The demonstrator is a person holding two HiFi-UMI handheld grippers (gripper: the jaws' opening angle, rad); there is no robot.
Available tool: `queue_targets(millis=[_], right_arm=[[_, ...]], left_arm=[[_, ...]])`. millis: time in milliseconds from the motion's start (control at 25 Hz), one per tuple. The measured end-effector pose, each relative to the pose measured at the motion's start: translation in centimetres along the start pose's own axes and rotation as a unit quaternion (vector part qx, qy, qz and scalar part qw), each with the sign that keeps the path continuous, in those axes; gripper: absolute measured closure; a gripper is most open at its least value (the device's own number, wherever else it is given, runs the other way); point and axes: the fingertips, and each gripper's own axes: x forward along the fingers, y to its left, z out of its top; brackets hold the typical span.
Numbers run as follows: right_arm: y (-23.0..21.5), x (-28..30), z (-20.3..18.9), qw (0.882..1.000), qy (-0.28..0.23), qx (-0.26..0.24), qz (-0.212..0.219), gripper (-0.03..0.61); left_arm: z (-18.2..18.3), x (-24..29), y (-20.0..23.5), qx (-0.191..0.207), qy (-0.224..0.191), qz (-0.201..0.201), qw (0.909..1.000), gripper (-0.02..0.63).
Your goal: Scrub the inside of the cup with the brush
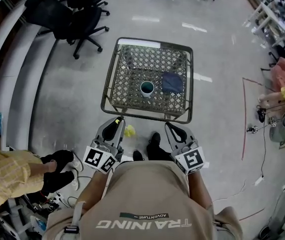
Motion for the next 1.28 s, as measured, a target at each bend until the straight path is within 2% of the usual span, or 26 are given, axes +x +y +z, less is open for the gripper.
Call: queue_targets(millis=[240, 400, 640, 760, 1000, 1280], right_arm=[[-4.1, 2.3, 1.1, 1.0, -0.014, -0.007, 0.026, 0.561], [-6.5, 3.2, 0.3, 0.999, -0.012, -0.005, 0.045, 0.561], [-8.4, 4.1, -0.5, 0.997, -0.013, -0.007, 0.072, 0.561], [-8.9, 4.6, -1.3, 0.997, 0.005, 0.002, 0.079, 0.561], [-9.4, 4.7, -1.3, 0.997, -0.006, 0.017, 0.077, 0.561], [-10.5, 6.1, -1.4, 0.998, 0.01, 0.013, 0.056, 0.561]], left_arm=[[1.6, 3.6, -0.2, 0.018, -0.006, 0.019, 0.9996, 0.563], [2.1, 5.4, -0.3, 0.028, -0.015, 0.039, 0.9987, 0.563], [2.3, 7.4, 0.1, 0.039, -0.023, 0.068, 0.9966, 0.563], [2.7, 7.8, 0.6, 0.035, -0.022, 0.084, 0.9956, 0.563], [2.8, 8.2, 1.1, 0.04, -0.011, 0.088, 0.9953, 0.563], [2.6, 10.1, 3.6, 0.035, -0.004, 0.076, 0.9964, 0.563]])
